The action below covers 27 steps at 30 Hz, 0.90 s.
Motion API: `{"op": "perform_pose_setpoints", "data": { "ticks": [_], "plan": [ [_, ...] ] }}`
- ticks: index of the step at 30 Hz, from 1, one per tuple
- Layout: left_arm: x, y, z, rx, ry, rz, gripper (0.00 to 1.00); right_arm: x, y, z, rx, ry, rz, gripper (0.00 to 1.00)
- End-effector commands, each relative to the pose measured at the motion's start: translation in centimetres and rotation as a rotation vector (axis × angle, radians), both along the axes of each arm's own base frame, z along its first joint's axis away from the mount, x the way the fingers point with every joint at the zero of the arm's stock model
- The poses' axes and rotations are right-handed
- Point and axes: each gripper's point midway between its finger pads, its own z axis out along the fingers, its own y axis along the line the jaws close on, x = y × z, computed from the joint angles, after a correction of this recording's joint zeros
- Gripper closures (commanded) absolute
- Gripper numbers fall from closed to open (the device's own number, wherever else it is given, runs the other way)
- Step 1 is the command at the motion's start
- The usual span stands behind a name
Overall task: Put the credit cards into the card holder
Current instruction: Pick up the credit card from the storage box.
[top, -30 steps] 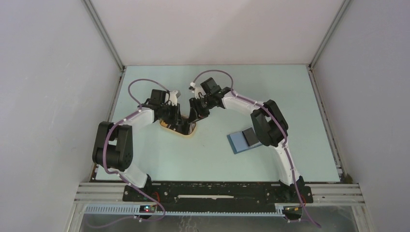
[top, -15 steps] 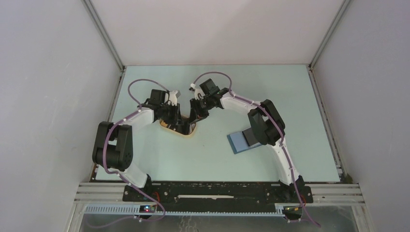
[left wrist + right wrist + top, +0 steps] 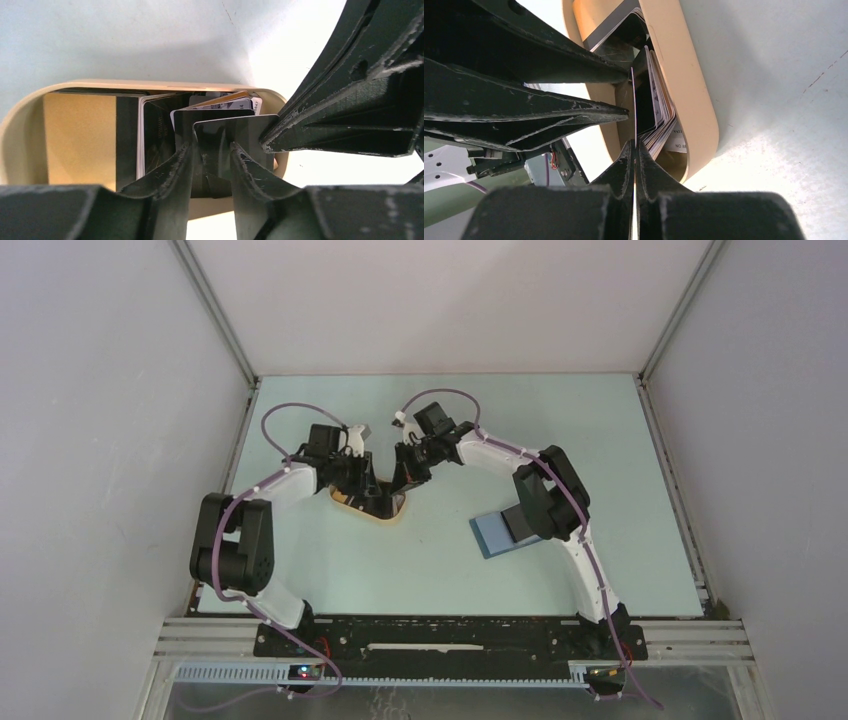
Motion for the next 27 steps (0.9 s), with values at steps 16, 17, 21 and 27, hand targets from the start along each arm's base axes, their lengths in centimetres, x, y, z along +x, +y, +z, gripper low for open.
{"op": "perform_pose_setpoints", "data": {
  "ticks": [16,17,21,27],
  "plan": [
    [1.3,2.9,8.4,-0.054,-0.362,0.202,0.51,-0.4,-1.1,6.6,0.296,-0.05,0.175,1.0],
    [1.3,2.9,8.7,-0.058,-0.371,0.204,0.51,-0.5,-1.2,6.9,0.309,-0.062,0.19,1.0],
    [1.0,3.0,10.2,-0.08,-0.427,0.223,0.45,-0.9,-1.4,8.7,0.356,-0.12,0.249,1.0],
    [0.3,3.4,12.4,-0.11,-0.517,0.259,0.35,-0.9,-1.0,8.9,0.357,-0.128,0.255,1.0]
  ]
}}
